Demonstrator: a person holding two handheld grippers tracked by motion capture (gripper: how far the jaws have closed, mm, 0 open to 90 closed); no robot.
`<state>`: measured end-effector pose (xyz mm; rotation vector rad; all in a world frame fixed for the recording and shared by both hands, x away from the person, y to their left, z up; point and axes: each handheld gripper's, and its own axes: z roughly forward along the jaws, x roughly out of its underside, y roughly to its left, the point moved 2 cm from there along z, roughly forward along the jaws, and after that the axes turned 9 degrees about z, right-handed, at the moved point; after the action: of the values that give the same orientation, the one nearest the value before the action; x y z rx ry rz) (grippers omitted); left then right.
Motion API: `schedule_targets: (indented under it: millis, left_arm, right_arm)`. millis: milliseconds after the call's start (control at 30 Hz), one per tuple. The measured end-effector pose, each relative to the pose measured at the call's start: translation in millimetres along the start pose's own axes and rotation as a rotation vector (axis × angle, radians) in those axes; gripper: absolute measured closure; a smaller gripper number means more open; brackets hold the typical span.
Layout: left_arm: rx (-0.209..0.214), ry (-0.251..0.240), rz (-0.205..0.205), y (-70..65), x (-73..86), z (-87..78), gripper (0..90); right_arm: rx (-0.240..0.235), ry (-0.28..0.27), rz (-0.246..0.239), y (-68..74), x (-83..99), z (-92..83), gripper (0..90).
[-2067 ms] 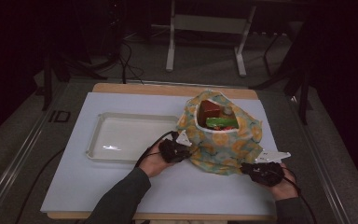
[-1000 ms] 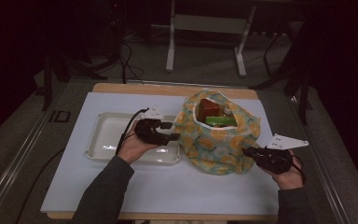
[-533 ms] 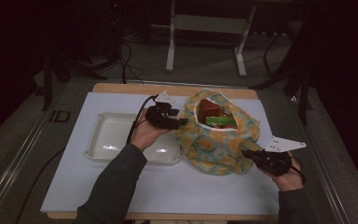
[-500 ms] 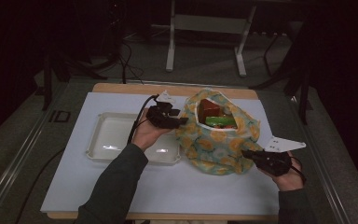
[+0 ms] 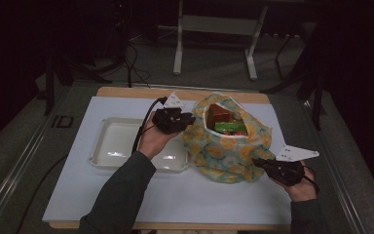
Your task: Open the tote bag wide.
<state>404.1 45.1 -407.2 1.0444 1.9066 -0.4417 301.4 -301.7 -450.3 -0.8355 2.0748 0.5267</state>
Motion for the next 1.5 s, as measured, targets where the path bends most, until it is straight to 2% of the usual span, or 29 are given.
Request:
schedule_targets:
  millis: [100, 233, 333, 400, 433, 567, 700, 767, 867, 1000, 1167, 1233, 1267, 1300, 1333, 1367, 1400, 1467, 1500]
  left_arm:
    - [-0.009, 0.014, -0.036, 6.3, 3.8, 5.8, 54.8]
    - [0.040, 0.021, -0.108, 13.2, 5.9, 15.8, 44.0]
    - [0.084, 0.046, -0.139, 17.4, 8.0, 26.0, 43.9]
    - [0.126, 0.042, -0.159, 19.5, 8.0, 30.7, 53.0]
    - [0.129, 0.035, -0.162, 19.4, 6.9, 31.7, 57.7]
    - [0.118, 0.022, -0.106, 13.0, -1.5, 26.6, 87.3]
    - [0.137, -0.056, -0.099, 9.0, -7.9, 10.1, 89.1]
    - [0.147, -0.108, -0.103, 6.6, -10.6, 0.3, 89.2]
    - [0.169, -0.179, -0.088, 0.3, -14.9, -15.3, 89.2]
    - [0.220, -0.253, -0.046, -12.8, -18.4, -35.2, 89.2]
    - [0.283, -0.304, 0.012, -32.6, -17.5, -57.5, 89.2]
    - [0.315, -0.317, 0.038, -41.9, -13.7, -65.3, 89.2]
    - [0.315, -0.317, 0.038, -41.9, -13.7, -65.3, 89.2]
    - [0.345, -0.326, 0.072, -52.5, -7.1, -72.4, 89.2]
    - [0.345, -0.326, 0.072, -52.5, -7.1, -72.4, 89.2]
    - [0.371, -0.323, 0.109, -62.1, 0.8, -76.3, 89.1]
    - [0.385, -0.309, 0.127, -66.0, 5.4, -77.1, 89.1]
    - [0.385, -0.309, 0.127, -66.0, 5.4, -77.1, 89.1]
    - [0.411, -0.243, 0.177, -75.7, 23.7, -73.8, 89.1]
  right_arm:
    - [0.000, 0.004, 0.000, -0.8, 0.4, 0.0, 89.9]
    - [-0.007, 0.007, -0.003, -1.2, 1.0, 0.6, 89.9]
    - [-0.015, 0.015, -0.006, 0.1, 1.6, 2.1, 89.9]
    - [-0.016, 0.018, -0.011, 0.9, 1.9, 3.0, 89.9]
    - [-0.017, 0.019, -0.013, 1.2, 2.1, 3.4, 89.8]
    - [-0.016, 0.021, -0.018, 1.1, 2.2, 2.2, 89.9]
    - [-0.013, 0.016, -0.018, 0.4, 3.4, 0.3, 89.9]
    - [-0.012, 0.019, -0.017, 0.2, 4.4, 0.3, 89.9]
    - [-0.013, 0.021, -0.016, 0.8, 5.8, 1.7, 89.9]
    - [-0.008, 0.032, -0.024, 1.7, 6.1, 3.3, 89.9]
    - [0.004, 0.047, -0.030, 2.3, 6.4, 5.5, 89.9]
    - [0.006, 0.048, -0.029, 2.6, 6.8, 6.3, 89.9]
    - [0.006, 0.048, -0.029, 2.6, 6.8, 6.3, 89.9]
    - [0.016, 0.057, -0.029, 1.7, 7.2, 7.2, 89.9]
    - [0.016, 0.057, -0.029, 1.7, 7.2, 7.2, 89.9]
    - [0.023, 0.056, -0.023, 1.3, 7.4, 8.5, 89.9]
    - [0.027, 0.062, -0.022, 1.0, 7.5, 8.9, 89.9]
    - [0.028, 0.064, -0.021, 0.8, 7.5, 9.5, 89.9]
    - [0.040, 0.067, -0.012, 0.0, 7.5, 10.5, 90.0]
